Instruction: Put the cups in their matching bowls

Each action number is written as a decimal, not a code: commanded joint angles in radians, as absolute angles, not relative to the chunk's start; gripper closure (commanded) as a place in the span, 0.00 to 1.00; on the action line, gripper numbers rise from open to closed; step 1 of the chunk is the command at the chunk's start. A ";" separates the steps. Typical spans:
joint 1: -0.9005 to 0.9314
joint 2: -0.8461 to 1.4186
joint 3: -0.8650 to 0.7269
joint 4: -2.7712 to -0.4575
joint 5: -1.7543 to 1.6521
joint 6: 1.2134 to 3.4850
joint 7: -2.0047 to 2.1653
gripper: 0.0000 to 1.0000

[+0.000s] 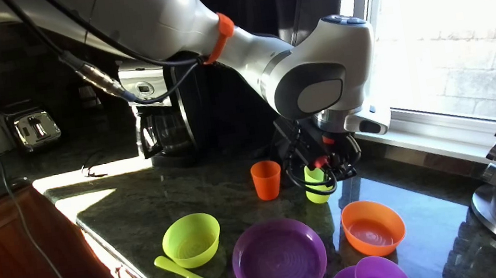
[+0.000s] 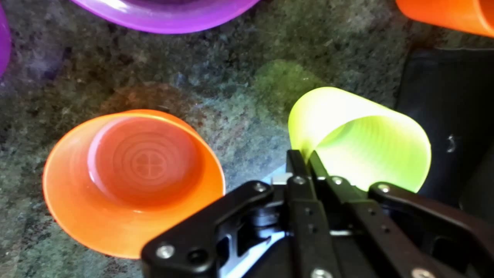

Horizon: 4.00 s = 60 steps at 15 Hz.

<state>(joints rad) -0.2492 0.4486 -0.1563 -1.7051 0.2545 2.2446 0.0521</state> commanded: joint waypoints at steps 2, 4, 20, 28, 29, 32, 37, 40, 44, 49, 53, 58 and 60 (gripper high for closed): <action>-0.280 0.280 -0.135 -1.818 0.271 2.169 -0.078 0.99; -0.286 0.192 -0.134 -1.887 0.272 2.129 -0.190 0.99; -0.200 -0.314 -0.170 -2.400 0.193 1.966 -0.232 0.99; -0.163 -0.297 -0.149 -2.487 0.157 2.040 -0.170 0.99; -0.157 -0.290 -0.147 -2.491 0.154 2.053 -0.166 0.99; -0.146 -0.258 -0.138 -2.498 0.153 2.108 -0.138 0.99; -0.127 -0.190 -0.127 -2.494 0.157 2.206 -0.111 0.99; -0.119 -0.155 -0.121 -2.488 0.153 2.240 -0.106 0.99; -0.108 -0.127 -0.116 -2.476 0.164 2.307 -0.103 0.99; -0.095 -0.118 -0.111 -2.470 0.185 2.361 -0.112 0.99; -0.100 -0.126 -0.112 -2.470 0.135 2.326 -0.115 0.99; -0.102 -0.140 -0.116 -2.477 0.107 2.303 -0.115 0.71; -0.102 -0.146 -0.117 -2.477 0.117 2.278 -0.114 0.66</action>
<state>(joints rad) -0.1000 -0.1266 -0.1134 -2.4715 0.1237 2.3254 -0.1262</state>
